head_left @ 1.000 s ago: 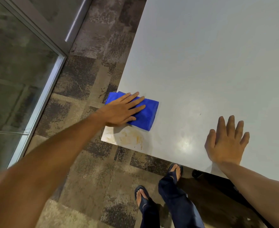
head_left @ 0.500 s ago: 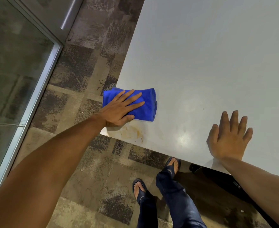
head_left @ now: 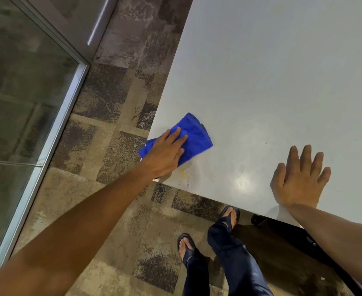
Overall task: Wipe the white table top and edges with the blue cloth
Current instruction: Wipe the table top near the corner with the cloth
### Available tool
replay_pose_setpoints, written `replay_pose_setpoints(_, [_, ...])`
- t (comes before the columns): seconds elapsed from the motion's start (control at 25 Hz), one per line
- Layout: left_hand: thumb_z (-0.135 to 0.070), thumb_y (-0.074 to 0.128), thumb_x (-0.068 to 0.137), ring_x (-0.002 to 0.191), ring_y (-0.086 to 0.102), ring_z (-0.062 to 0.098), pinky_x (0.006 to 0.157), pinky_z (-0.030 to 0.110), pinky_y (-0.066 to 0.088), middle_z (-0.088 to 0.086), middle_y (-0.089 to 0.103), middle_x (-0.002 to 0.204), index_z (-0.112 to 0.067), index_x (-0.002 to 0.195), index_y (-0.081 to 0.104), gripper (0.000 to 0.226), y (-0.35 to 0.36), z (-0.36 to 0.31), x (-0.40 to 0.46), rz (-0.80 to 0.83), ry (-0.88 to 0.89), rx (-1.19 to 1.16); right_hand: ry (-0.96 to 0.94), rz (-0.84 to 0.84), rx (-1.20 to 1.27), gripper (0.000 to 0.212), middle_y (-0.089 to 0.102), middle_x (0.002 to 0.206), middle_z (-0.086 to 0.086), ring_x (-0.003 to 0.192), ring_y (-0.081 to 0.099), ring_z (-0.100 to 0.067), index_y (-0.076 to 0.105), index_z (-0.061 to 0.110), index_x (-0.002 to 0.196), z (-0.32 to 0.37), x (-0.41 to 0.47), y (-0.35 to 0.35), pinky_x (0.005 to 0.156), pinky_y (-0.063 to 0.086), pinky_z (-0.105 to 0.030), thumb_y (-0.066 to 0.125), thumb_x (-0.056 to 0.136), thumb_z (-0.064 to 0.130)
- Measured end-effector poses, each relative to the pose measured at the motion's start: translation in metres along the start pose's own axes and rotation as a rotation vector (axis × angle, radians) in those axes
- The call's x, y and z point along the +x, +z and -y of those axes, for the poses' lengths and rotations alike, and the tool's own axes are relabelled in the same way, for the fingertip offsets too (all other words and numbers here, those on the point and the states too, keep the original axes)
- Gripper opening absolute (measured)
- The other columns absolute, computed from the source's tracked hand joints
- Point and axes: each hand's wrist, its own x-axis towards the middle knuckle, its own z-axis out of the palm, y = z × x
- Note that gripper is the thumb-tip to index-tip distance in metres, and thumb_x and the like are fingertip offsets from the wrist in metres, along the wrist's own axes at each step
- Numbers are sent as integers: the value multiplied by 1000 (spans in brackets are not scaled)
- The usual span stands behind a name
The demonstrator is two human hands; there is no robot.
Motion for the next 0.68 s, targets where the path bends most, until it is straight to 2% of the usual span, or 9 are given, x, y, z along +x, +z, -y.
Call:
replay_pose_setpoints(0.08, [-39, 20, 105, 153, 2, 33, 125, 46, 4, 11, 12, 167, -15, 157, 20, 57, -13, 26, 2, -68, 141, 175, 4, -1, -3, 63, 17, 173, -11, 159, 6, -38, 24, 24, 162, -1, 0, 0, 123, 11, -66, 27, 103, 45])
replay_pose_setpoints(0.16, [-46, 14, 104, 152, -8, 34, 124, 50, 1, 8, 1, 167, -20, 159, 8, 61, -10, 46, 0, -49, 305, 338, 6, -5, -4, 63, 17, 173, -11, 160, 6, -38, 24, 24, 162, -1, -1, 1, 123, 10, -66, 28, 104, 45])
replay_pose_setpoints(0.24, [-48, 15, 104, 153, -11, 36, 125, 52, 3, 13, -4, 167, -18, 159, 1, 65, 12, 46, -8, -32, 345, 347, 4, -6, -4, 63, 17, 173, -11, 160, 6, -38, 24, 24, 163, -1, -1, 1, 124, 9, -65, 28, 104, 45])
replay_pose_setpoints(0.44, [-50, 18, 104, 153, -9, 35, 123, 55, 13, 20, -6, 166, -9, 158, 3, 69, 48, 12, -21, -145, 87, 145, 9, 12, -14, 63, 15, 174, -10, 160, 5, -38, 22, 24, 164, 1, -1, -1, 125, 7, -63, 27, 104, 45])
replay_pose_setpoints(0.68, [-61, 7, 100, 153, -8, 37, 124, 51, 4, 22, -5, 165, -8, 158, -1, 79, 62, -49, -28, -155, -202, 58, 18, 16, -8, 65, 16, 174, -11, 160, 5, -38, 24, 23, 164, 3, -2, -3, 125, 9, -64, 24, 103, 46])
